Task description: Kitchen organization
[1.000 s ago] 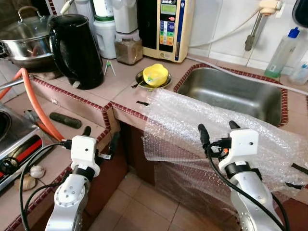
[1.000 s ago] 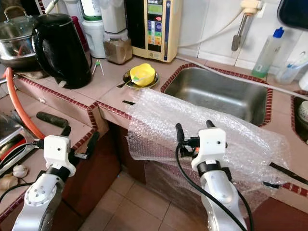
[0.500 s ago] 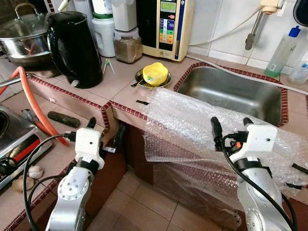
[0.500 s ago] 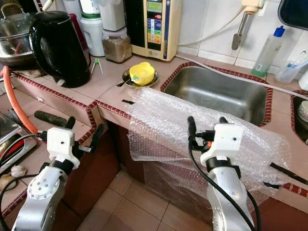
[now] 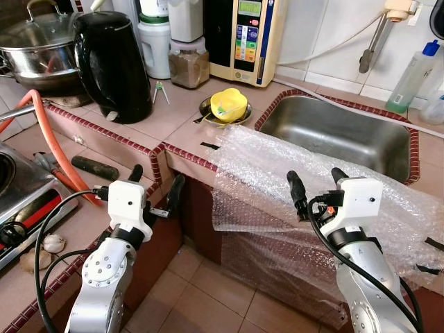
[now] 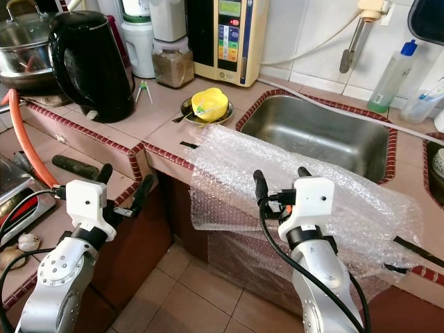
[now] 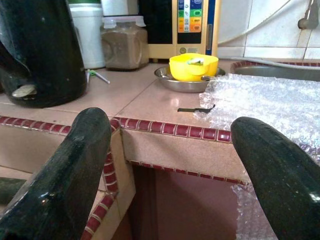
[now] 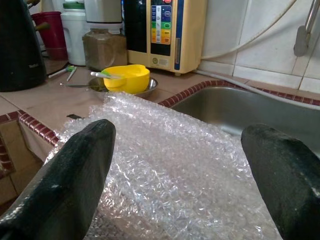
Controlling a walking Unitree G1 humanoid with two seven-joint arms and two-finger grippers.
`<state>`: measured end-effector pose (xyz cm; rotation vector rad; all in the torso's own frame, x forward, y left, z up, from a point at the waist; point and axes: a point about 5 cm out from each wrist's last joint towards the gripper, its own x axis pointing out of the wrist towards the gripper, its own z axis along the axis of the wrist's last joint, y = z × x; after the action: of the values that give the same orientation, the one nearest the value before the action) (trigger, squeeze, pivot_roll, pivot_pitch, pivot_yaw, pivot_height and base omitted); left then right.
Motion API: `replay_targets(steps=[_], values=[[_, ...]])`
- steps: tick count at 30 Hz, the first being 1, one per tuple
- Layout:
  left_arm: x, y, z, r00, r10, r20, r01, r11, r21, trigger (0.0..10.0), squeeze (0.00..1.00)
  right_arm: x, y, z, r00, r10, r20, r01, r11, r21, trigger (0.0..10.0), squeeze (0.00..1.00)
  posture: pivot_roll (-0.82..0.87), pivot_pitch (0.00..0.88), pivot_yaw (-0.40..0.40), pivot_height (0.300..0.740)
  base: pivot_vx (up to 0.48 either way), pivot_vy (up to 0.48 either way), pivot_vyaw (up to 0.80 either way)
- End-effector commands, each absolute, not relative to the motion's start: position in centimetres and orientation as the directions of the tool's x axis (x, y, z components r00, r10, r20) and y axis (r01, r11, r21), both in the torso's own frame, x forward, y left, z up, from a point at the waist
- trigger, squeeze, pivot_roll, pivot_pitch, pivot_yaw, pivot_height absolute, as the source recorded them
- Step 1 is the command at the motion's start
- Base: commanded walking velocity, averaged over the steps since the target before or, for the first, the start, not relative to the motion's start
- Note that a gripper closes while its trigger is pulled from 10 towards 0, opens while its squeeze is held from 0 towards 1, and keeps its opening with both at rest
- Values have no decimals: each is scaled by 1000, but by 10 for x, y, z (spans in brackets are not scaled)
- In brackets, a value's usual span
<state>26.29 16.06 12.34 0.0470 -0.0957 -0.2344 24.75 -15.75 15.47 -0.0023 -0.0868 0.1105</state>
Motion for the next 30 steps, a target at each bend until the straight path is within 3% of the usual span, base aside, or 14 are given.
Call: replay_targets(steps=[1,5,8,9,11,14,30], values=[[262,160,129,964,-244,105,239,969,59,10000,0,246,-158,159,989,115,94,-115,993,-12,10000,0,-3,6,-20,740,240,0,0],[262,159,130,960,-256,111,251,966,55,10000,0,246,-157,159,988,122,98,-119,992,-31,10000,0,-3,6,-20,740,284,0,0],[262,158,130,959,-260,112,255,965,53,10000,0,247,-156,159,988,108,111,-95,988,-121,10000,0,-4,3,-20,740,337,0,0],[262,158,130,959,-261,112,257,965,53,10000,0,247,-153,159,983,144,110,-139,989,-54,10000,0,-4,3,-20,740,337,0,0],[262,158,130,958,-262,112,258,965,53,10000,0,247,-152,159,983,150,110,-145,988,-52,10000,0,-4,3,-20,740,341,0,0],[261,157,130,957,-267,112,263,963,53,10000,0,247,-152,160,985,122,122,-103,984,-147,10000,0,-6,3,-18,740,361,0,0],[262,155,129,955,-278,107,273,960,56,10000,0,243,-151,152,979,175,100,-170,984,-58,10000,0,-13,0,-15,740,357,0,0]])
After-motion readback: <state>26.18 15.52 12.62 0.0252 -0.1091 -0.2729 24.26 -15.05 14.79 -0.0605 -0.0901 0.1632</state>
